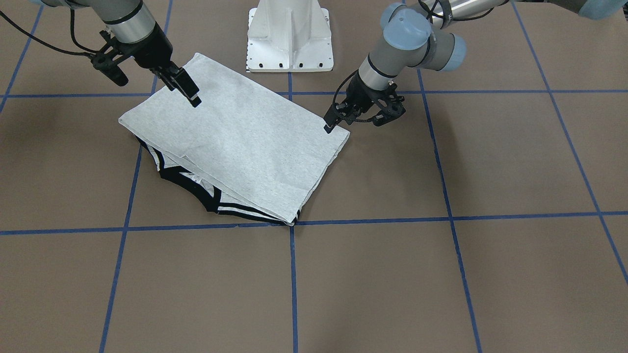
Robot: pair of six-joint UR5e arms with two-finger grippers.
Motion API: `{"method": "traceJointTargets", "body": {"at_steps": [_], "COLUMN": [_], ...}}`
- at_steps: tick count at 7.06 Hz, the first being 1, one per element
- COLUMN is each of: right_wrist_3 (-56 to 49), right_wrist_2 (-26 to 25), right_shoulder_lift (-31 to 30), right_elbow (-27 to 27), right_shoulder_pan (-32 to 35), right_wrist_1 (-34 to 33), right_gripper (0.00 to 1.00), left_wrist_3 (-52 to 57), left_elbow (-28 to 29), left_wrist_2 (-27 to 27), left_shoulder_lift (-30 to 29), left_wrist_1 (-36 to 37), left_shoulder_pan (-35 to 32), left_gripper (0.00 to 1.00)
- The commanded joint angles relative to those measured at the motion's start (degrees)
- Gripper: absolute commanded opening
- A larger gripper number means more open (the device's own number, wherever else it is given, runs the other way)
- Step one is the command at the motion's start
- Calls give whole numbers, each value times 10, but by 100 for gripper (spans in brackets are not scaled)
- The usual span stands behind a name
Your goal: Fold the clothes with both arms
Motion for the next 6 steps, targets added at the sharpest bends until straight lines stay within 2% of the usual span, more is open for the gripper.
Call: {"method": "traceJointTargets", "body": {"at_steps": [1, 6], "right_wrist_3": [-4, -3], "right_wrist_2": [-14, -15], "right_shoulder_lift": [18, 23], "right_elbow": [-13, -22], "right_shoulder_pan": [9, 8], "right_wrist_1": [-1, 1], "right_gripper": [100, 100], "left_wrist_3": [1, 1], "left_elbow": [17, 22], "left_wrist_2": [14, 14], "left_shoulder_lift": [1, 15], "left_wrist_1": [8, 8], "left_shoulder_pan": [1, 5], "left_gripper": [61, 54]}}
